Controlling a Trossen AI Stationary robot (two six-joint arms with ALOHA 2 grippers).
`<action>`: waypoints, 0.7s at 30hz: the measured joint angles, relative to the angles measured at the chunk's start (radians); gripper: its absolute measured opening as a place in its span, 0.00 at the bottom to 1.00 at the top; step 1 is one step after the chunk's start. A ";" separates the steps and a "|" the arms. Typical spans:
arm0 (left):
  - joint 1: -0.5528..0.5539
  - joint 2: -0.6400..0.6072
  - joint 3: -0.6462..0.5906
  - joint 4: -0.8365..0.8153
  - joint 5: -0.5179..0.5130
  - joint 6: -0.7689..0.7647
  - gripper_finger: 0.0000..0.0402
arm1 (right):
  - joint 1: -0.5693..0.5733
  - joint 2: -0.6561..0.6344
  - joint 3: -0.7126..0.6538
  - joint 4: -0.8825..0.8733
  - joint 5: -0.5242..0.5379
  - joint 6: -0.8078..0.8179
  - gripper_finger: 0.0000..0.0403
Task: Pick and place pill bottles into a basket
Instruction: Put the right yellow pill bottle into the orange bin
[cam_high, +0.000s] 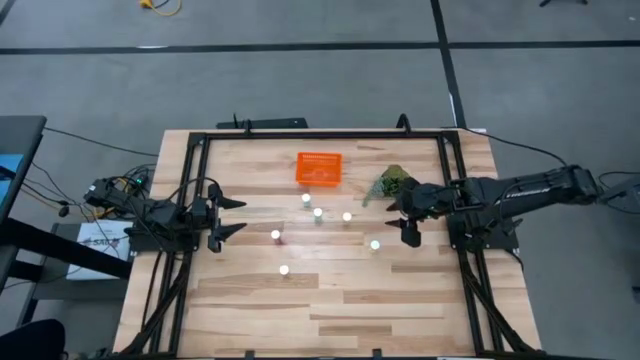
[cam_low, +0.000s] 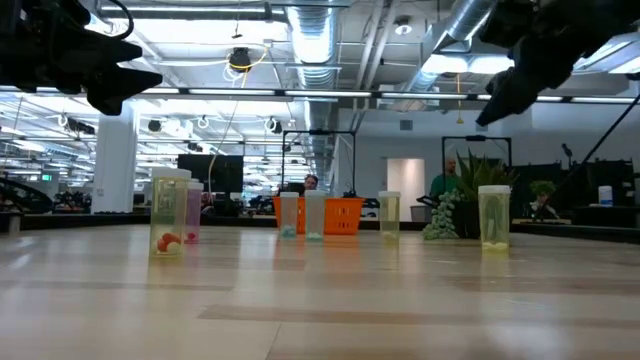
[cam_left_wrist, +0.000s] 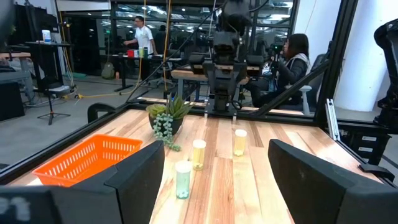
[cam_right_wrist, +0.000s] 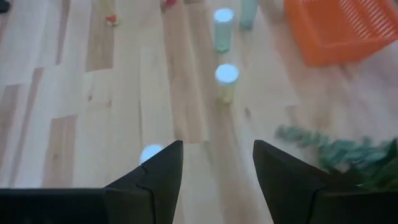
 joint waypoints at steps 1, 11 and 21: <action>0.000 0.000 0.000 0.000 0.000 0.000 0.69 | 0.009 0.000 -0.008 0.000 -0.003 0.015 0.47; 0.000 0.000 0.000 0.000 0.000 0.000 0.69 | 0.155 0.088 -0.039 0.110 0.000 0.159 0.44; 0.000 0.000 0.000 0.000 0.000 0.000 0.69 | 0.228 0.272 -0.039 0.191 -0.004 0.193 0.44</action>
